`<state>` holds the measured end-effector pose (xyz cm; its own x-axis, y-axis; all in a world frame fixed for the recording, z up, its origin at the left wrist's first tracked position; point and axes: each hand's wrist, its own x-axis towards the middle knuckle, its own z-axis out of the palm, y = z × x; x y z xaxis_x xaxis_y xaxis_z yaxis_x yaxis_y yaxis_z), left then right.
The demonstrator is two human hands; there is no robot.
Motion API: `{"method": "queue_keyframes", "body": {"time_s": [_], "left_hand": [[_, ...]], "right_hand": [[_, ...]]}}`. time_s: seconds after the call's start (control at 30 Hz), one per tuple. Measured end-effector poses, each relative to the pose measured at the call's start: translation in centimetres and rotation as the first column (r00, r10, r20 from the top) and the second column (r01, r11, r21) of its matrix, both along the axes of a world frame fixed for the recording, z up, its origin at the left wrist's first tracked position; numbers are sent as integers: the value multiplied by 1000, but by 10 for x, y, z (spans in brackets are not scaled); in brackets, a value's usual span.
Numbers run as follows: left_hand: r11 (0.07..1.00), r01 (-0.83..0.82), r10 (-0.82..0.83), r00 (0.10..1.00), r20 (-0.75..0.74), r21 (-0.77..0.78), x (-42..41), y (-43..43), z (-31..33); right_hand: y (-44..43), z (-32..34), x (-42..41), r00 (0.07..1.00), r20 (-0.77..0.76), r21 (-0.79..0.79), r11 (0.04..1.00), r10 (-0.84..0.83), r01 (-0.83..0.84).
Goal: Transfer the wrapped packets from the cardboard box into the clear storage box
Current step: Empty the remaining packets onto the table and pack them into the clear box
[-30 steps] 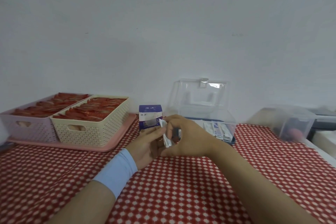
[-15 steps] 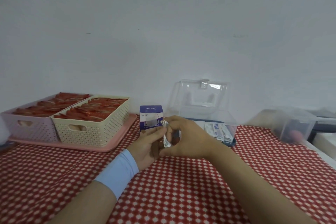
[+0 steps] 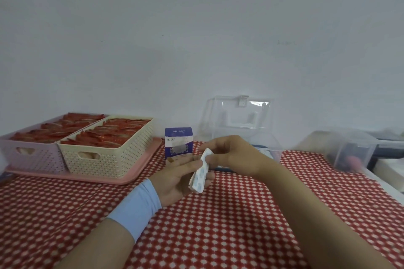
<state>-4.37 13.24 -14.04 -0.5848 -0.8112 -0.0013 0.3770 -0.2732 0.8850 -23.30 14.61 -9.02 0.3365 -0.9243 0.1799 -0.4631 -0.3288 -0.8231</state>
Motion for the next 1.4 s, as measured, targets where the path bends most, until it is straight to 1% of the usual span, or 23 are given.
{"method": "queue_keyframes", "body": {"time_s": [0.17,0.3,0.37,0.4,0.5,0.6,0.67,0.73,0.8,0.83,0.87,0.9,0.93,0.97,1.0,1.03,1.07,1.1,1.13,1.17,1.27,1.33,1.4], "left_hand": [[997,55,-49,991,122,-49,-10,-4,14],[992,14,10,981,193,-123,-23,-20,41],[991,-8,34,982,186,-136,-33,-30,55],[991,-11,34,984,174,-132,-39,-35,64],[995,2,9,993,114,-100,-57,-49,84],[996,52,-44,993,109,-69,-72,-62,96],[996,56,-48,992,120,-66,-80,-71,100],[997,49,-42,993,110,-57,-87,-79,101],[998,46,-40,991,125,-49,-93,-89,99],[997,49,-37,985,171,-66,-94,-93,96],[993,57,-30,968,249,-101,-96,-98,93],[985,72,-12,937,350,-157,-98,-102,91],[967,91,31,884,467,-236,-99,-106,89],[932,117,115,800,588,-343,-100,-111,88],[868,162,243,686,686,-470,-101,-116,86],[779,239,377,560,738,-579,-102,-122,84],[693,337,474,453,755,-637,-104,-124,82],[635,423,525,377,763,-647,-105,-125,81],[602,491,541,329,774,-630,-107,-125,80],[588,541,533,300,791,-601,-108,-124,79],[606,629,459,224,860,-487,-113,-125,72],[626,651,434,166,886,-429,-114,-127,66],[636,644,430,161,888,-425,-114,-129,60]], "right_hand": [[-5,12,-16,996,-91,-47,999,-22,18],[-14,35,-32,998,-28,-70,996,-51,49],[-18,54,-39,998,-2,-69,995,-69,68],[-22,64,-43,997,-14,-72,995,-77,76],[-36,91,-57,984,-124,-125,985,-131,115],[-51,109,-70,973,-140,-156,974,-184,162],[-61,116,-79,971,-141,-141,975,-194,174],[-68,117,-86,973,-146,-92,982,-177,164],[-76,115,-95,969,-181,-54,985,-169,162],[-80,112,-99,963,-203,-43,984,-176,171],[-84,110,-103,956,-224,-39,981,-192,188],[-89,108,-108,945,-245,-40,976,-217,214],[-93,105,-113,930,-274,-49,969,-246,242],[-98,101,-117,906,-324,-68,962,-272,265],[-104,97,-121,870,-399,-91,957,-289,277],[-109,93,-124,823,-487,-102,955,-292,279],[-113,88,-125,774,-567,-93,956,-280,278],[-116,83,-125,738,-627,-64,960,-250,271],[-119,78,-124,716,-666,-25,965,-209,259],[-122,73,-123,701,-693,13,969,-169,246],[-128,60,-118,668,-740,87,973,-79,212],[-131,53,-113,630,-775,112,972,-44,206],[-133,47,-108,596,-803,129,970,-20,206]]}}
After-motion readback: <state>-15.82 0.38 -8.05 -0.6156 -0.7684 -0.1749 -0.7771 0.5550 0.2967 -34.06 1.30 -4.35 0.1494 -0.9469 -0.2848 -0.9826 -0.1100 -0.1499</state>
